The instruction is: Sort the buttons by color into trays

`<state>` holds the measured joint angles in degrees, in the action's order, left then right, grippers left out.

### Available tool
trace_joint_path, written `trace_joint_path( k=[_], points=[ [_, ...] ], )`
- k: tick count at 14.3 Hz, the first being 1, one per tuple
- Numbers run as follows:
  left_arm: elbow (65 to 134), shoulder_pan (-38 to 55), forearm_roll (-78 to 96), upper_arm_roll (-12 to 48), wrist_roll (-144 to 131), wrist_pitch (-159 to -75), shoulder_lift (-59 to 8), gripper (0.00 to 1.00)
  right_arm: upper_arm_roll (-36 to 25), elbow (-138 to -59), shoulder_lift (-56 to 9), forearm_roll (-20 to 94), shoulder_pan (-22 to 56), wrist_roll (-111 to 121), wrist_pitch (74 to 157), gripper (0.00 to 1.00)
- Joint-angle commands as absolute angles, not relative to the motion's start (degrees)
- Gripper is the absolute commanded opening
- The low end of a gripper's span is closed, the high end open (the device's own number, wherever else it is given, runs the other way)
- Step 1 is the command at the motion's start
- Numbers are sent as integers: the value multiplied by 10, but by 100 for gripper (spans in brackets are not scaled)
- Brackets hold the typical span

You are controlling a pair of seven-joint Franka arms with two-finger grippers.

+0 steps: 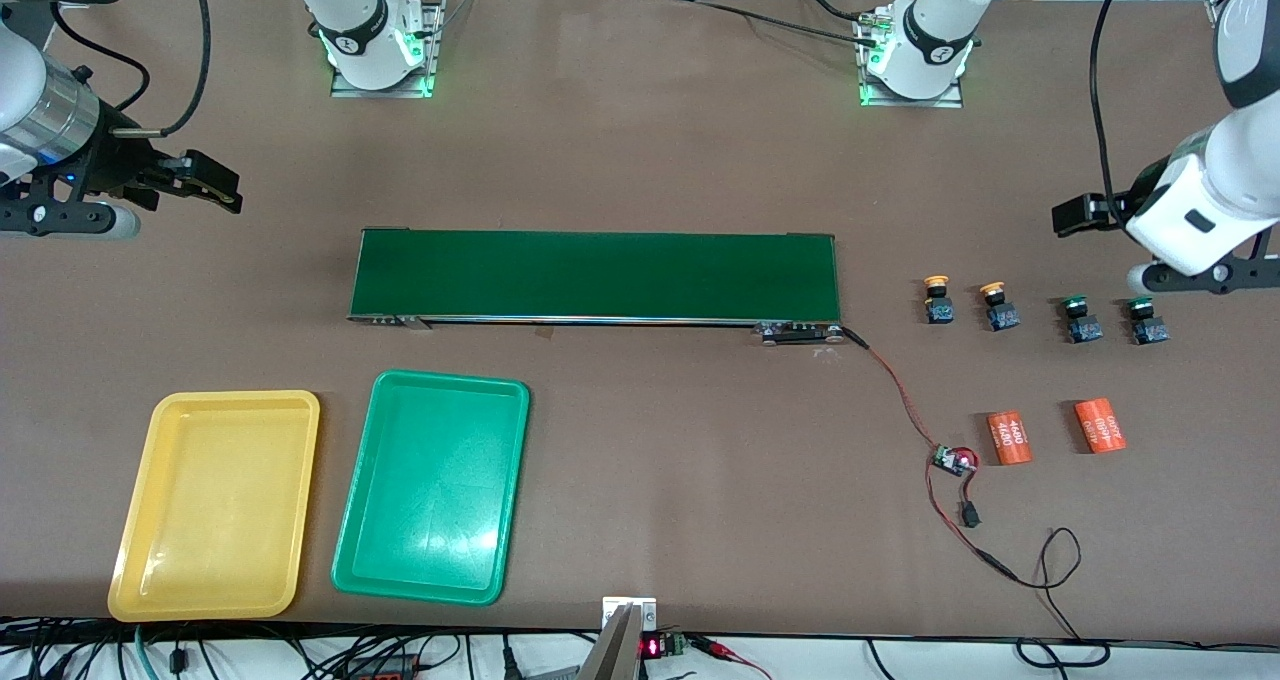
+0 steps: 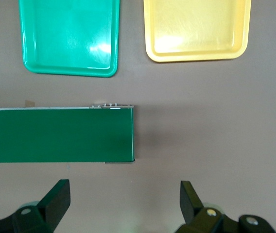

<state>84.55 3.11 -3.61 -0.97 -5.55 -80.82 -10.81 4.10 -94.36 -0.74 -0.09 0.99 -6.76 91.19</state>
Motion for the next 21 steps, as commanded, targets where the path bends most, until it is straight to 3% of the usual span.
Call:
trace_joint_path(
  k=[1, 4, 14, 21],
  points=[
    [792, -29, 45, -11, -49, -794, -153, 100, 40, -940, -8, -7, 12, -73, 924, 100],
    [759, -29, 42, -13, -40, -817, -209, 100, 40, -940, -8, -7, 12, -73, 924, 100],
    [766, -29, -21, -12, -40, -1117, -385, 100, 40, -939, -11, -10, 14, -74, 925, 100],
    [811, -32, -25, -10, -43, -1231, -442, 100, 40, -939, -11, -10, 14, -77, 928, 100]
  ],
)
